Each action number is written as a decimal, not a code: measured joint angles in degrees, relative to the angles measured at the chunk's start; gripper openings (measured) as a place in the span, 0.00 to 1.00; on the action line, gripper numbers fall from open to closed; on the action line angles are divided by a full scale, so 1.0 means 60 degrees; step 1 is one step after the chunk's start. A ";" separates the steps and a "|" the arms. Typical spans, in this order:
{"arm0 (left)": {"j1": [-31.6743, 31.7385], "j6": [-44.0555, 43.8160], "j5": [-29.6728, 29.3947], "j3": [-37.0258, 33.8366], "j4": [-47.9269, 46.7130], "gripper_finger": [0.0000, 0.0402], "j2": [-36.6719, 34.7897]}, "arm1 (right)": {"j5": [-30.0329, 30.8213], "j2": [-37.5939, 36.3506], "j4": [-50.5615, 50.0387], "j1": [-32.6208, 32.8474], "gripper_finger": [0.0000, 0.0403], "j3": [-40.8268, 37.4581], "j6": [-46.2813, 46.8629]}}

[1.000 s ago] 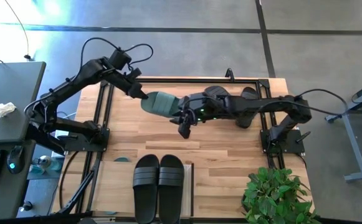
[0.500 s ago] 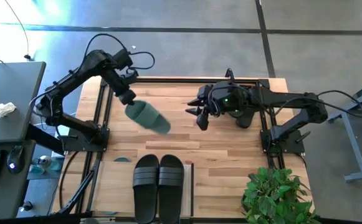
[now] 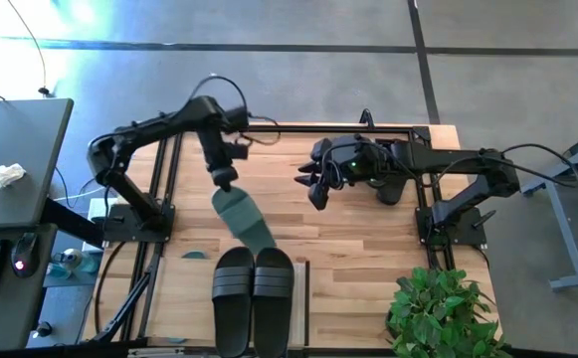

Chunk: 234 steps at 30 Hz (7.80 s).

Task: Pick and place slides into the shelf
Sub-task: Put the green slipper under the shelf

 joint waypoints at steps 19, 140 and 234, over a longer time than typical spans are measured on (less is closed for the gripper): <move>-0.3182 0.2408 -0.0399 -0.0599 0.0045 0.04 0.1712 | -0.0117 0.0000 -0.0015 0.0000 0.32 -0.0007 -0.0251; -0.5553 0.2118 0.0511 -0.2444 0.2742 0.13 0.2798 | -0.0711 0.0000 -0.0714 -0.0018 0.32 -0.0015 0.1502; -0.4676 -0.2575 -0.0369 -0.0820 0.5029 0.01 0.3420 | -0.1021 0.0007 -0.2221 0.0098 0.32 -0.0007 0.3013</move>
